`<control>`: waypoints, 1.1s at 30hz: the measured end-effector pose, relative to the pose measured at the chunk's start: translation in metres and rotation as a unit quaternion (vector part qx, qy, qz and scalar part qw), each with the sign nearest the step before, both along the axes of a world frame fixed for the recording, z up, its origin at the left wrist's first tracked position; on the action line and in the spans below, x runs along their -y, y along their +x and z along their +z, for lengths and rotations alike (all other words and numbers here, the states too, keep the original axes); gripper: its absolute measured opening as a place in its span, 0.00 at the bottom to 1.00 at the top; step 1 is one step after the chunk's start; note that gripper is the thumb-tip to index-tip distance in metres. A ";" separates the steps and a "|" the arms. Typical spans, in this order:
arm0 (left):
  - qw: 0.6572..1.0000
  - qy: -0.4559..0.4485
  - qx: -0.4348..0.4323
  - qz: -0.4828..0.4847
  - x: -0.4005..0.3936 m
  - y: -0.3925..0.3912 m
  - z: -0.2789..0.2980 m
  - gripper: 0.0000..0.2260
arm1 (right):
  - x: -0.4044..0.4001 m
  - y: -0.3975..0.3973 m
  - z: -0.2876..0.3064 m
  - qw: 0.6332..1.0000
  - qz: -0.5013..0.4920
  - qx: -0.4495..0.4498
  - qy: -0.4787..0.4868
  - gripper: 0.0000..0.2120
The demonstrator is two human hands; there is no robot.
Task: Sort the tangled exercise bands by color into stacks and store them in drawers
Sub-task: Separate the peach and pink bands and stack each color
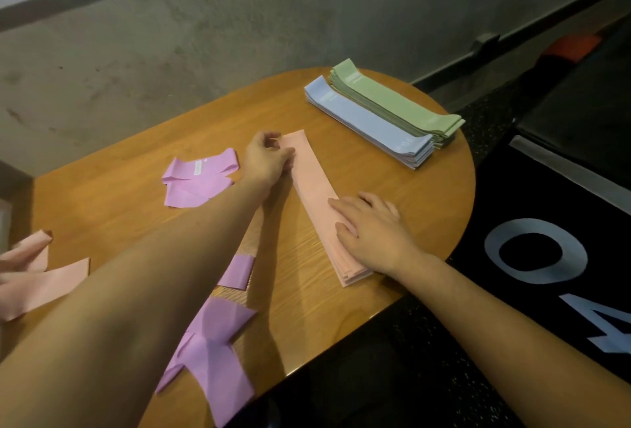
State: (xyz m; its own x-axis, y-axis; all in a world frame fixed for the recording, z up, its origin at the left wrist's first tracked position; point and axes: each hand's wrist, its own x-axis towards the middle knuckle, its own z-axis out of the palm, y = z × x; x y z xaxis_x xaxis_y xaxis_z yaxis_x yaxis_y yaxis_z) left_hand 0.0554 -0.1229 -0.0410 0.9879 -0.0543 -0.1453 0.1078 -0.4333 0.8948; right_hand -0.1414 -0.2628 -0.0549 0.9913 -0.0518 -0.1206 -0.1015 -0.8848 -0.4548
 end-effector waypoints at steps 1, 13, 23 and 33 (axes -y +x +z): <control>1.000 0.004 0.007 -0.003 0.000 -0.003 0.002 0.18 | 0.000 0.001 0.002 1.000 0.000 -0.002 -0.001 0.24; 0.981 0.072 0.173 -0.058 -0.128 -0.061 0.009 0.06 | -0.052 0.020 0.040 0.997 0.035 0.063 0.035 0.17; 0.934 0.276 0.226 0.008 -0.304 -0.137 -0.006 0.08 | -0.185 0.052 0.048 0.970 0.163 0.082 0.160 0.13; 0.958 0.152 0.180 0.165 -0.360 -0.174 -0.032 0.05 | -0.319 0.091 0.051 0.949 0.260 0.048 0.172 0.12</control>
State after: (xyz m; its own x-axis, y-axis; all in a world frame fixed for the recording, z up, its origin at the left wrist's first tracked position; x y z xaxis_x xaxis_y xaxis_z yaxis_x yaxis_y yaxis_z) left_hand -0.1182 0.2373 -0.0731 0.9330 0.2602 0.2485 -0.0084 -0.6747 0.7381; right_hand -0.0506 0.0561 -0.0041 0.8789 0.4742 0.0512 0.3654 -0.6003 -0.7114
